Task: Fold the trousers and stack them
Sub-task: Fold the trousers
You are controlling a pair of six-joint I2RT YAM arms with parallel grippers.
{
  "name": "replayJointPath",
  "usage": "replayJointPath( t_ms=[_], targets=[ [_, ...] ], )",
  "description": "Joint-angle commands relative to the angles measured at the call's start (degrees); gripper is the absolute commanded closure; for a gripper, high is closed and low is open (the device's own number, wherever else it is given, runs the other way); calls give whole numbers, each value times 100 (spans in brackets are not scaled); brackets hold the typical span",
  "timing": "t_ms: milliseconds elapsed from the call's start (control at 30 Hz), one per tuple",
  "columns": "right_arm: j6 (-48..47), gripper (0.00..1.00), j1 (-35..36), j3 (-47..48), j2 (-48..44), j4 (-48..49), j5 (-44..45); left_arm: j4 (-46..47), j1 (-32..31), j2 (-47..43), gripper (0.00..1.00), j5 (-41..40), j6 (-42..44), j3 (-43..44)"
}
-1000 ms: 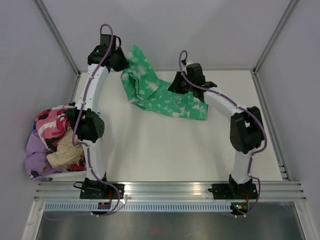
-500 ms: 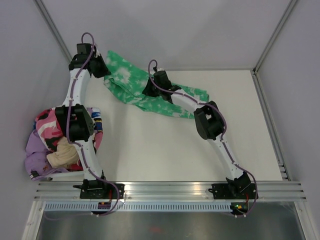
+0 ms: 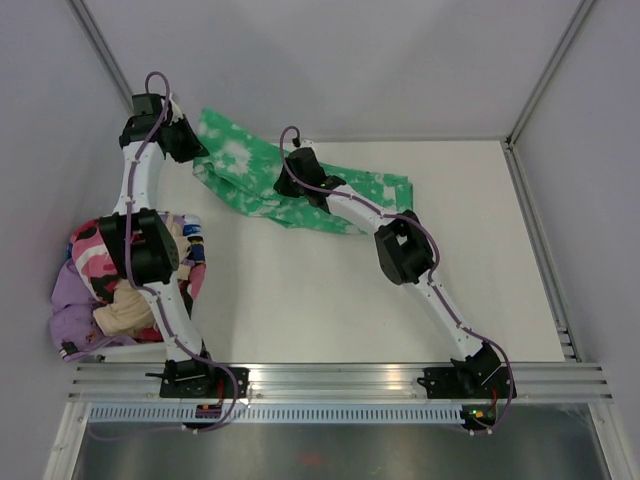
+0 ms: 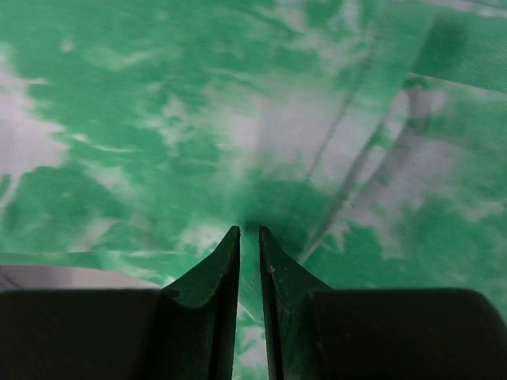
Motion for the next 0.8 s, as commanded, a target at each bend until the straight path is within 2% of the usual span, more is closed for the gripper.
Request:
replayJointPath(
  t_ms=[0, 67, 200, 367, 600, 733, 767],
  targets=[
    [15, 79, -33, -22, 159, -258, -39, 43, 151, -599, 98, 149, 95, -142],
    [-64, 79, -33, -57, 168, -346, -364, 287, 256, -923, 98, 413, -2, -484],
    [-520, 81, -7, -354, -34, -724, -435, 1129, 283, -1766, 98, 729, -28, -2019],
    [-811, 78, -42, -725, -762, -602, -707, 1563, 275, -2636, 98, 985, -318, -3112],
    [-952, 68, -437, -900, -1774, -584, -1252, 1713, 257, -3270, 98, 177, -924, -3237],
    [-1013, 61, -1007, -1480, -2424, -575, -1586, 1573, -6, -3490, 98, -410, -1067, -3019],
    [-1101, 59, -1105, -1621, -2678, -575, -1622, 1329, -302, -3482, 98, -613, -996, -2757]
  ],
)
